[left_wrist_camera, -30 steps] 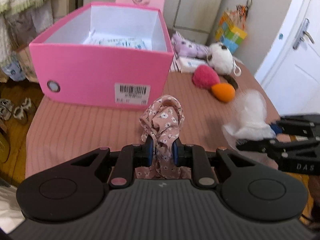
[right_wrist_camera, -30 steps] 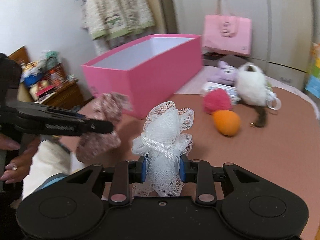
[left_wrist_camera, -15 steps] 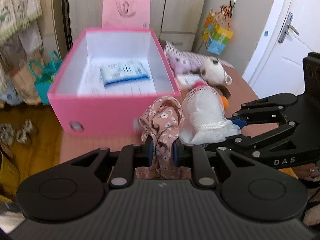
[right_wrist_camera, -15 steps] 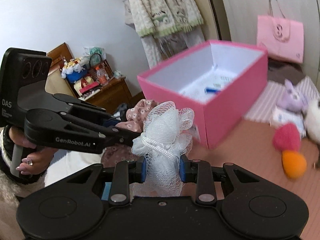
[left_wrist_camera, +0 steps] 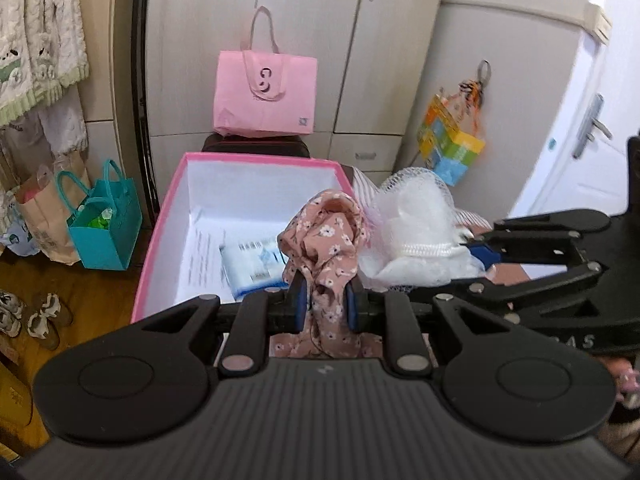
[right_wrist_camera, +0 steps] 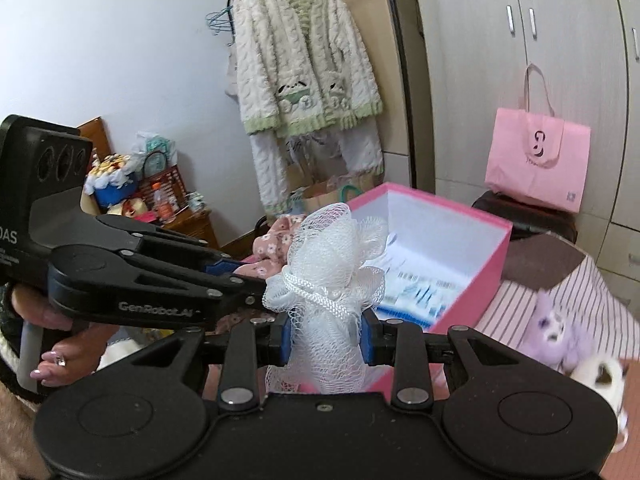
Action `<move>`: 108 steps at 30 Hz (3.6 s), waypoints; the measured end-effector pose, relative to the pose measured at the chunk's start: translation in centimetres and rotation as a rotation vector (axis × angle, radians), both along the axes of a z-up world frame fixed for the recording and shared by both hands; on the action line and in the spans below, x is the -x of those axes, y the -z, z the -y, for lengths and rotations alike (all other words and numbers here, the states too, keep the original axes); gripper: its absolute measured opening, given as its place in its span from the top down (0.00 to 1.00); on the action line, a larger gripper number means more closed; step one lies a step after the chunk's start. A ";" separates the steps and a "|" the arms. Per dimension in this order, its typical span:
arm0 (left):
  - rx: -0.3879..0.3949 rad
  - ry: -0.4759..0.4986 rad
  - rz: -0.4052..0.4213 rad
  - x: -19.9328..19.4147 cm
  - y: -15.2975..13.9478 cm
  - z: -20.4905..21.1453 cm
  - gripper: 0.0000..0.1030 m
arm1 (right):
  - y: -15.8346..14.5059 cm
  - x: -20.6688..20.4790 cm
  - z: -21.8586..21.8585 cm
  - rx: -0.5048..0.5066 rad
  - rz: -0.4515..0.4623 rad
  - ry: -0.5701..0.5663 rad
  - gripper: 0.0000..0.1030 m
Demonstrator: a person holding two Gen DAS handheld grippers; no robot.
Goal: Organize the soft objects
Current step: 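Carry the floral cloth and mesh puff in both grippers over the pink box, then open both grippers to drop the cloth and puff into the box, then grasp the pink pom-pom with the left gripper while the right grasps the orange sponge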
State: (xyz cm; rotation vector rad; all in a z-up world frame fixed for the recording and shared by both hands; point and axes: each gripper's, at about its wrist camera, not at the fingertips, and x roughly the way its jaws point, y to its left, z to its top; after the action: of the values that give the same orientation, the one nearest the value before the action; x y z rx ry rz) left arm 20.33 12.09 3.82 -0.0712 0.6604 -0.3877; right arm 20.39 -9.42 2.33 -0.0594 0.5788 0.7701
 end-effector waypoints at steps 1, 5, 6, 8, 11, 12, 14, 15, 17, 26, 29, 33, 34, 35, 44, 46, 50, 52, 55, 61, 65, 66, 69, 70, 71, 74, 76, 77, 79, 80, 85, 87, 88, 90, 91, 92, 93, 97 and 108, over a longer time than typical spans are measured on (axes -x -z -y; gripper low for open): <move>0.009 -0.007 -0.005 -0.9 0.1 -0.3 0.83 | -0.2 -0.8 -0.3 0.008 0.000 0.008 0.63; 0.002 -0.040 -0.026 -4.7 0.8 -1.1 0.83 | -0.1 -3.7 -1.7 0.034 -0.004 0.036 0.62; -0.004 -0.046 -0.033 -5.6 1.0 -1.2 0.83 | 0.1 -4.6 -1.7 0.038 -0.014 0.040 0.62; -0.012 -0.061 -0.058 -7.6 1.5 -1.4 0.83 | 0.6 -6.7 -2.0 0.044 -0.037 0.046 0.62; -0.028 -0.090 -0.107 -10.6 2.5 -1.3 0.83 | 1.9 -9.5 -2.6 0.051 -0.084 0.042 0.62; -0.030 -0.117 -0.114 -11.2 2.8 -1.4 0.83 | 2.3 -10.4 -2.9 0.062 -0.093 0.045 0.62; -0.045 -0.117 -0.115 -12.0 3.1 -1.1 0.83 | 3.0 -12.1 -3.1 0.083 -0.133 0.079 0.62; -0.046 -0.114 -0.124 -12.3 3.3 -0.9 0.83 | 3.3 -12.5 -3.3 0.100 -0.134 0.076 0.62; -0.058 -0.103 -0.138 -12.8 3.5 -0.5 0.83 | 3.6 -13.2 -3.5 0.124 -0.126 0.082 0.62; -0.134 -0.131 -0.175 -15.7 4.8 0.3 0.79 | 5.1 -16.0 -4.9 0.203 -0.126 0.040 0.60; -0.173 -0.151 -0.150 -15.9 4.9 0.5 0.62 | 5.3 -16.4 -5.0 0.211 -0.100 0.033 0.55; -0.226 -0.149 -0.038 -14.5 3.9 0.5 0.36 | 5.0 -15.9 -5.0 0.235 -0.092 -0.002 0.42; -0.233 -0.146 -0.014 -14.0 3.5 0.5 0.32 | 4.8 -15.6 -4.9 0.239 -0.087 -0.001 0.40; -0.240 -0.141 0.004 -13.4 3.2 0.4 0.32 | 4.6 -15.2 -4.8 0.237 -0.074 0.000 0.38; -0.193 -0.068 0.006 -8.2 -0.1 -1.1 0.31 | 1.7 -10.8 -2.8 0.239 -0.016 0.024 0.28; -0.186 -0.040 0.001 -6.9 -0.7 -1.0 0.31 | 1.2 -9.5 -2.2 0.239 -0.004 0.024 0.27; -0.164 0.003 0.037 -3.8 -1.9 -0.5 0.24 | 0.3 -7.1 -0.9 0.246 0.016 0.035 0.26; -0.166 0.012 0.065 -2.2 -2.4 -0.1 0.21 | -0.1 -5.6 -0.2 0.269 0.033 0.040 0.26; -0.164 0.046 0.091 -0.2 -3.2 0.8 0.18 | -0.9 -3.1 1.3 0.294 0.066 0.046 0.26; -0.154 0.152 0.100 2.9 -3.6 3.4 0.16 | -1.6 2.0 5.8 0.269 0.082 0.055 0.26; -0.168 0.231 0.083 4.2 -3.0 5.8 0.15 | -0.6 4.6 8.9 0.244 0.069 0.075 0.26; -0.170 0.250 0.071 4.5 -2.8 6.4 0.15 | -0.2 5.2 9.6 0.240 0.064 0.079 0.26; -0.160 0.304 0.041 5.2 -2.6 8.3 0.15 | 1.0 6.8 11.7 0.208 0.056 0.047 0.26; -0.153 0.319 0.037 5.4 -2.5 8.9 0.15 | 1.3 7.2 12.1 0.201 0.054 0.039 0.25; -0.152 0.331 0.029 5.5 -2.4 9.5 0.15 | 1.7 7.5 12.6 0.197 0.051 0.040 0.25; -0.146 0.367 0.005 6.0 -1.5 11.4 0.15 | 2.6 8.2 13.6 0.184 0.054 0.053 0.25; -0.147 0.381 -0.004 6.1 -0.7 12.6 0.16 | 3.4 8.5 14.1 0.176 0.052 0.064 0.25; -0.148 0.386 -0.005 6.1 -0.2 13.3 0.16 | 3.9 8.6 14.4 0.174 0.053 0.070 0.25; -0.147 0.389 -0.013 5.9 0.6 14.5 0.17 | 4.9 8.8 14.6 0.173 0.065 0.078 0.25; -0.142 0.396 -0.022 5.7 1.1 15.0 0.17 | 5.4 8.7 14.8 0.172 0.071 0.083 0.25; -0.153 0.408 -0.039 4.6 2.8 17.5 0.18 | 8.3 8.3 15.3 0.178 0.124 0.111 0.24; -0.180 0.387 -0.017 4.1 3.5 18.5 0.18 | 9.0 7.9 15.5 0.184 0.118 0.113 0.25; -0.189 0.376 -0.010 3.8 3.9 18.9 0.18 | 9.5 7.5 15.5 0.182 0.112 0.113 0.25; -0.197 0.353 -0.009 3.0 4.7 19.6 0.19 | 10.4 6.9 15.6 0.180 0.102 0.119 0.25; -0.197 0.342 -0.013 2.6 5.1 19.8 0.19 | 10.8 6.5 15.5 0.181 0.104 0.124 0.25; -0.192 0.327 -0.020 2.1 5.6 20.1 0.19 | 11.3 6.3 15.5 0.177 0.101 0.129 0.26; -0.184 0.315 -0.028 1.7 6.0 20.2 0.19 | 11.7 5.9 15.5 0.168 0.092 0.132 0.27; -0.173 0.270 -0.054 -0.1 7.5 20.9 0.21 | 13.0 3.9 15.6 0.123 0.048 0.153 0.29; -0.183 0.125 -0.075 -3.8 11.6 21.9 0.27 | 16.1 0.9 14.8 0.100 0.013 0.236 0.37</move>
State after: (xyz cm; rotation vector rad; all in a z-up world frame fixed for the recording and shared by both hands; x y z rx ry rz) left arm 24.12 -9.85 -7.82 0.1301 0.7742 -0.4445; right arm 19.53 -24.18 -13.80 -0.0867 0.5998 0.5112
